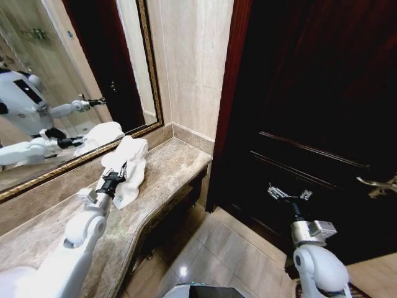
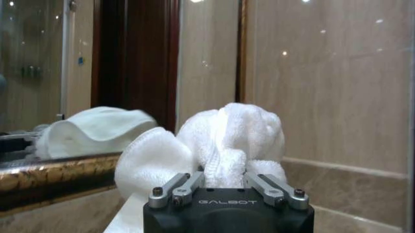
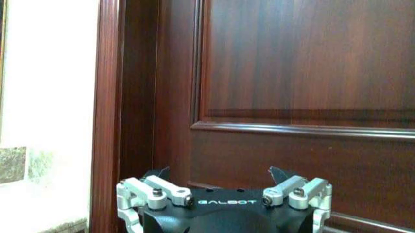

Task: Discard the used towel into the hamper.

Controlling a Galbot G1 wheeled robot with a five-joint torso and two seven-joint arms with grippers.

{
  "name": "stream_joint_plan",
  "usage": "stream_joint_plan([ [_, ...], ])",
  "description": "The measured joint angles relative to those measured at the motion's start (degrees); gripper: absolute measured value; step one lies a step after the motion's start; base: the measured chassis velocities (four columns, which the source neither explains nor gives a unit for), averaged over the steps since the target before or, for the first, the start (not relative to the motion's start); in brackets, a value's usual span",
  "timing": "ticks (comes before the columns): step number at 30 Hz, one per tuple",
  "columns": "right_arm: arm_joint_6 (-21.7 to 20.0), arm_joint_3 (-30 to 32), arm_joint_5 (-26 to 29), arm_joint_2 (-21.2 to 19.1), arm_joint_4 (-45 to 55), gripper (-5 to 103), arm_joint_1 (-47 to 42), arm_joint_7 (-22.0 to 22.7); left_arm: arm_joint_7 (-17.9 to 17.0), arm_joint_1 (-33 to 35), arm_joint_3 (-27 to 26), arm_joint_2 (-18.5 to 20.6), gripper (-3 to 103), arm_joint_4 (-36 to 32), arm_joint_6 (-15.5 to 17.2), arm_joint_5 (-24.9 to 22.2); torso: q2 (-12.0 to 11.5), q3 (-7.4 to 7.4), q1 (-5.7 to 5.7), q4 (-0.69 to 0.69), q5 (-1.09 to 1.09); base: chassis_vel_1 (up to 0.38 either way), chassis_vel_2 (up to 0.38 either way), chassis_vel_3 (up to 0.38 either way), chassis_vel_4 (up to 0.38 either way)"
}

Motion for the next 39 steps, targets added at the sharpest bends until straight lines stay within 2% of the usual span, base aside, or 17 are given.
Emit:
stream_joint_plan([
  [1, 0.09, 0.18, 0.33, -0.09, 0.30, 100, -0.23, -0.02, -0.25, 1.58, -0.61, -0.91, 16, -2.77, 0.56, 0.31, 0.00, 0.00, 0.00, -0.01, 0.01, 0.000, 0.000, 0.000, 0.000],
  [6, 0.16, 0.50, 1.30, -0.34, 0.93, 100, -0.64, -0.09, -0.16, 5.19, -2.34, -2.89, 16, -6.58, 0.36, 1.12, 0.00, 0.00, 0.00, -0.01, 0.00, 0.000, 0.000, 0.000, 0.000],
  [10, 0.03, 1.66, 2.62, -1.05, 2.07, 100, -1.01, -0.30, 1.74, 10.16, -5.14, -5.12, 16, -9.63, -0.53, 2.95, 0.00, 0.00, 0.00, 0.00, -0.01, 0.000, 0.000, 0.000, 0.000],
  [16, -0.68, 3.15, 4.55, -1.53, 3.52, 100, -2.01, -1.37, 4.30, 16.74, -7.60, -8.61, 16, -12.21, -4.16, 5.33, 0.00, 0.00, -0.01, 0.01, 0.00, 0.000, 0.000, 0.000, 0.000],
  [19, -1.40, 4.21, 5.26, -1.65, 4.46, 100, -2.97, -2.85, 4.70, 17.41, -6.90, -9.27, 16, -12.24, -5.23, 6.42, 0.00, -0.01, 0.00, 0.00, -0.01, 0.000, 0.000, 0.000, 0.000],
  [22, -2.10, 5.19, 5.85, -1.74, 5.11, 100, -3.77, -3.92, 6.26, 17.75, -6.34, -9.85, 16, -12.66, -4.81, 7.53, 0.00, 0.00, 0.00, 0.00, -0.01, 0.000, 0.000, 0.000, 0.000],
  [26, -2.54, 6.24, 6.18, -1.70, 5.63, 100, -4.78, -5.27, 6.68, 17.57, -5.06, -10.29, 16, -13.33, -4.25, 8.70, 0.00, 0.00, 0.00, 0.00, 0.00, 0.000, 0.000, 0.000, 0.000],
  [39, -2.29, 7.33, 6.51, -1.40, 6.19, 100, -7.04, -5.68, 6.68, 17.58, -4.60, -10.27, 16, -13.51, -4.93, 9.98, 0.00, 0.00, -0.01, -0.01, 0.00, 0.044, -0.047, -0.049, 0.041],
])
